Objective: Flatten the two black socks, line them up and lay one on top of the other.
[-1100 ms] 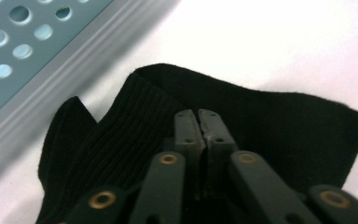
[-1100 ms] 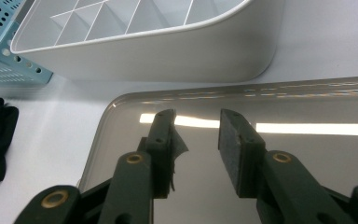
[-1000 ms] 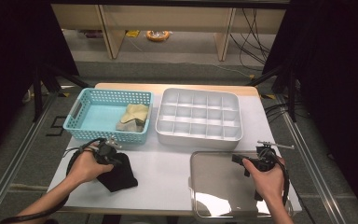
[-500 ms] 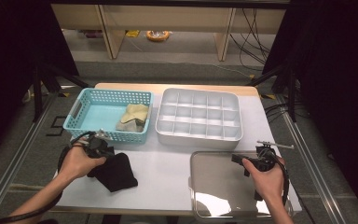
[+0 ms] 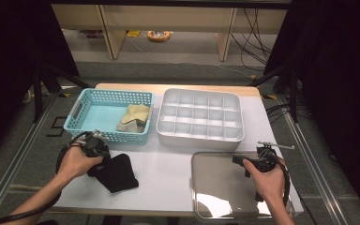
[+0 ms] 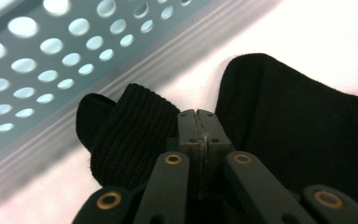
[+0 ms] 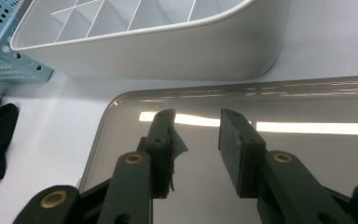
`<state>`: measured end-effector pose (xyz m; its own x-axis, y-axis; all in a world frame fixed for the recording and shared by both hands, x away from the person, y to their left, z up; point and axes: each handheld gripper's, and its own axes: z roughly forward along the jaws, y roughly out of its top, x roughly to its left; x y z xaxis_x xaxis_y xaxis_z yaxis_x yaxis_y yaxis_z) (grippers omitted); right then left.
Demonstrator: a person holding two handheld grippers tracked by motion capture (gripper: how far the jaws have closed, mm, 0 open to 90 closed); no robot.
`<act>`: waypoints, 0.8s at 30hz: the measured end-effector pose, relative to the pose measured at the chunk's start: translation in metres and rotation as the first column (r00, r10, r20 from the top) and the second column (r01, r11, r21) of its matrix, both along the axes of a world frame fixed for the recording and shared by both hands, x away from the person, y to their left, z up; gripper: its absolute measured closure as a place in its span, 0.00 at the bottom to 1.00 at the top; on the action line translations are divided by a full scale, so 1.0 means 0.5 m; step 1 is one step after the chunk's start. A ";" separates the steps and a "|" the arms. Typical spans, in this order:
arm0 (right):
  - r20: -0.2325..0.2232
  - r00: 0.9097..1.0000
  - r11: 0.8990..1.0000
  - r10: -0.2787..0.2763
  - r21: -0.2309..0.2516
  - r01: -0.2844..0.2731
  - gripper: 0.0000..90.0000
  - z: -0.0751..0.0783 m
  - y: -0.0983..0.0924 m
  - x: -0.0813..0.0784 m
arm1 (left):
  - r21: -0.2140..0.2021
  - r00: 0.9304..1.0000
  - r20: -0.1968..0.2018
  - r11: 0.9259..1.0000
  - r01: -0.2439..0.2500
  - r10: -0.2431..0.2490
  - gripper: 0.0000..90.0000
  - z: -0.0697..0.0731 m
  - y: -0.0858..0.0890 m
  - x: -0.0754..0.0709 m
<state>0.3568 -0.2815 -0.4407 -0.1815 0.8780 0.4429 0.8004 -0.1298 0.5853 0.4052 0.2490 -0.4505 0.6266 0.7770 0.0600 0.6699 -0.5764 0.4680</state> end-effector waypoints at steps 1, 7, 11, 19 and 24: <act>0.001 1.000 1.000 0.001 0.000 -0.001 0.73 0.000 0.000 0.000 | -0.006 1.000 0.001 1.000 -0.004 0.004 0.97 0.001 0.000 0.000; 0.010 1.000 1.000 0.010 0.007 -0.010 0.73 -0.001 -0.002 0.003 | -0.069 0.999 0.022 0.997 0.024 -0.023 0.82 0.016 -0.022 -0.005; 0.004 1.000 1.000 -0.005 0.001 0.005 0.73 0.002 0.000 -0.001 | -0.077 0.999 0.024 0.997 0.024 -0.022 0.79 0.013 -0.029 -0.003; -0.024 1.000 1.000 -0.009 0.018 0.009 0.73 0.005 0.000 -0.003 | -0.063 1.000 0.028 0.998 -0.002 0.004 0.63 0.018 -0.004 -0.002; 0.006 1.000 1.000 -0.008 0.001 0.008 0.73 0.001 0.000 0.000 | 0.011 0.999 -0.003 0.998 0.054 -0.054 0.51 0.013 0.005 -0.009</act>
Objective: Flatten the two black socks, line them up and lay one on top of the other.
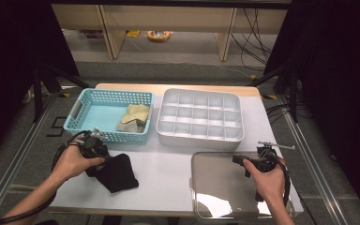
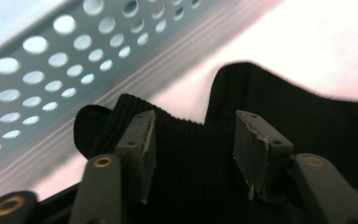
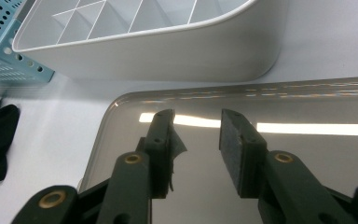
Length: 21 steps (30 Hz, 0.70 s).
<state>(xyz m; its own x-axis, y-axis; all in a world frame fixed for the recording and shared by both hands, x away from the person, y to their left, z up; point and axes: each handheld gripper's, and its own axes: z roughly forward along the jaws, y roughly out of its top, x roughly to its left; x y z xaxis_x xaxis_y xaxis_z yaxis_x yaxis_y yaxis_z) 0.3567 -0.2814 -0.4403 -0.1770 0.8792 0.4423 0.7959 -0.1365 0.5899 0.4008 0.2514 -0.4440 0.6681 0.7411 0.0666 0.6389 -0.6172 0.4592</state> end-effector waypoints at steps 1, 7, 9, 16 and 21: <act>-0.020 1.000 1.000 -0.006 0.013 0.007 0.73 0.003 0.001 -0.002 | 0.011 1.000 -0.003 1.000 0.005 -0.005 0.51 -0.003 0.001 0.000; -0.032 0.999 1.000 -0.003 0.022 0.004 0.73 0.006 0.001 -0.004 | 0.049 0.998 -0.055 0.998 0.046 -0.043 0.59 -0.022 -0.004 0.005; -0.020 1.000 1.000 0.003 0.017 -0.003 0.73 0.004 -0.002 -0.003 | 0.050 0.996 -0.071 0.997 0.061 -0.058 0.68 -0.026 -0.008 0.005; 0.012 1.000 1.000 0.011 0.009 -0.011 0.73 -0.001 -0.006 -0.001 | 0.037 0.994 -0.093 0.998 0.057 -0.053 0.93 -0.015 -0.011 0.003; 0.010 1.000 1.000 0.000 -0.003 0.000 0.73 0.001 -0.006 -0.002 | -0.007 0.997 -0.056 0.999 0.053 -0.054 0.94 0.019 -0.013 -0.007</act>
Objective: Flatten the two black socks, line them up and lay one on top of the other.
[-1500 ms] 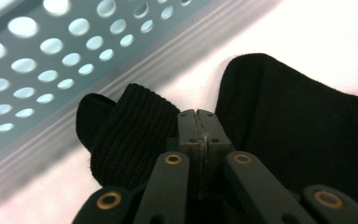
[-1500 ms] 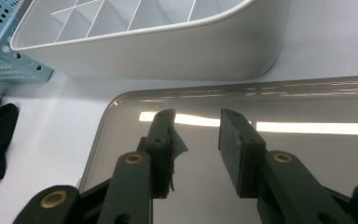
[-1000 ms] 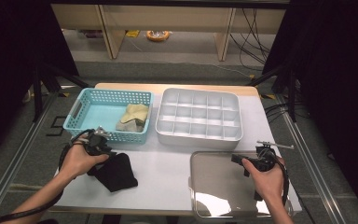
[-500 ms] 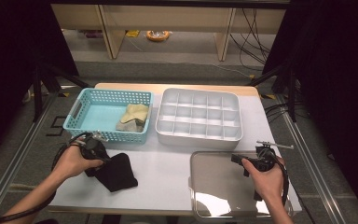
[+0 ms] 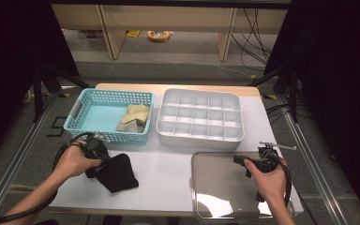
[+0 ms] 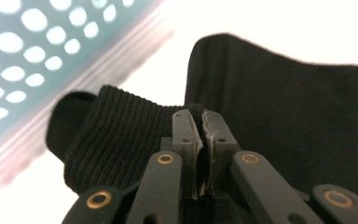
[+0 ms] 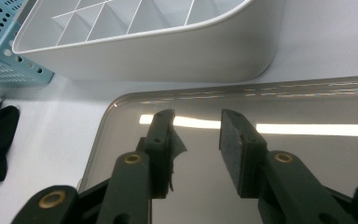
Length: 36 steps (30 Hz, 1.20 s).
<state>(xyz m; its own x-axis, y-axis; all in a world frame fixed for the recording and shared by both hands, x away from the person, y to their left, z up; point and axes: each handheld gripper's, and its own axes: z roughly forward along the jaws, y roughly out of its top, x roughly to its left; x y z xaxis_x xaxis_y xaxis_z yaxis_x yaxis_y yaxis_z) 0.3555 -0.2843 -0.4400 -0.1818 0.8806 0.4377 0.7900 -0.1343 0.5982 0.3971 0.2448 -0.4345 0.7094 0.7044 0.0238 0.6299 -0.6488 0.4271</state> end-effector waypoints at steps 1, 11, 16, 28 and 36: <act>-0.001 1.000 1.000 0.001 0.000 -0.001 0.73 0.000 0.000 0.000 | -0.014 1.000 0.015 1.000 -0.002 0.002 0.94 0.010 -0.003 -0.003; 0.003 1.000 1.000 0.009 0.019 -0.010 0.73 0.016 0.014 -0.002 | -0.115 0.989 0.113 0.987 0.110 -0.097 0.94 0.091 -0.078 -0.035; 0.019 0.999 0.999 0.036 0.002 -0.036 0.73 0.021 0.019 0.001 | -0.157 0.979 0.126 0.971 0.180 -0.161 0.94 0.100 -0.136 -0.040; 0.016 0.998 0.998 0.066 0.013 -0.066 0.73 0.034 0.053 0.006 | -0.169 0.953 0.106 0.939 0.299 -0.284 0.94 0.056 -0.250 -0.038; 0.032 0.991 0.991 0.130 -0.007 -0.130 0.73 0.035 0.085 0.017 | -0.157 0.942 0.125 0.931 0.329 -0.312 0.94 0.026 -0.310 -0.027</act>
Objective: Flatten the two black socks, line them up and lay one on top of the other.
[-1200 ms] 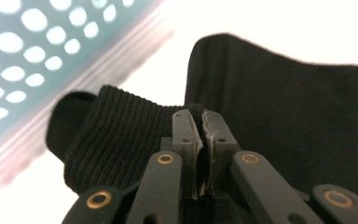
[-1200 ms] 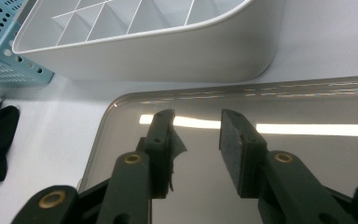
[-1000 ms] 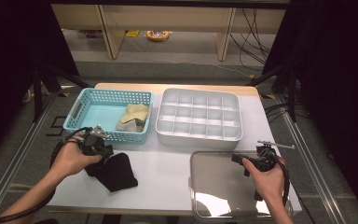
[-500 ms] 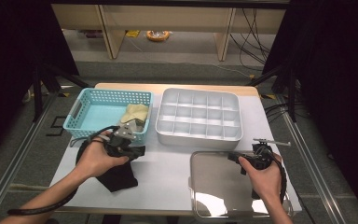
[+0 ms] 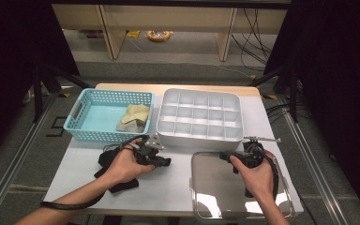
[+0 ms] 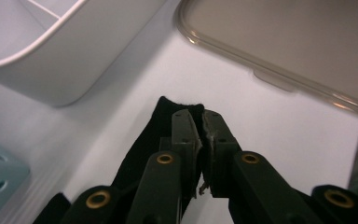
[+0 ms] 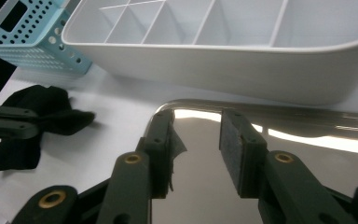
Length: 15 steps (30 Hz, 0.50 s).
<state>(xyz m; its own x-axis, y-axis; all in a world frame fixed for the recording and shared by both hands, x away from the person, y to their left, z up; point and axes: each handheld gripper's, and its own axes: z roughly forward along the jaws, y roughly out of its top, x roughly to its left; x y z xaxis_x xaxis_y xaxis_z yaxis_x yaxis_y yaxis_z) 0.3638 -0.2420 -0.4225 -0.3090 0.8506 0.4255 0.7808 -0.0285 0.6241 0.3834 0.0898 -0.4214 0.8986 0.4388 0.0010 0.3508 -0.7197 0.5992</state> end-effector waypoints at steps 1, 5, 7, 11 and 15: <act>0.000 1.000 1.000 0.004 -0.001 -0.004 0.73 0.000 0.006 0.002 | -0.010 1.000 0.000 1.000 -0.006 0.006 0.94 -0.002 -0.006 -0.001; -0.019 1.000 1.000 0.013 0.009 -0.013 0.73 0.003 0.031 0.006 | -0.038 0.999 0.028 0.999 0.018 -0.017 0.93 -0.003 -0.037 -0.008; -0.004 0.999 0.999 0.044 0.000 -0.044 0.73 0.003 0.035 0.011 | -0.019 0.997 0.052 0.999 0.051 -0.050 0.93 -0.006 -0.056 -0.011; -0.017 0.999 0.999 0.049 -0.009 -0.049 0.73 0.002 0.054 0.016 | -0.073 0.999 0.013 0.996 0.046 -0.045 0.79 -0.030 -0.082 -0.009; -0.048 0.996 0.997 0.073 0.027 -0.071 0.73 -0.003 0.071 0.016 | -0.054 0.998 0.024 0.997 0.054 -0.053 0.60 -0.022 -0.055 -0.008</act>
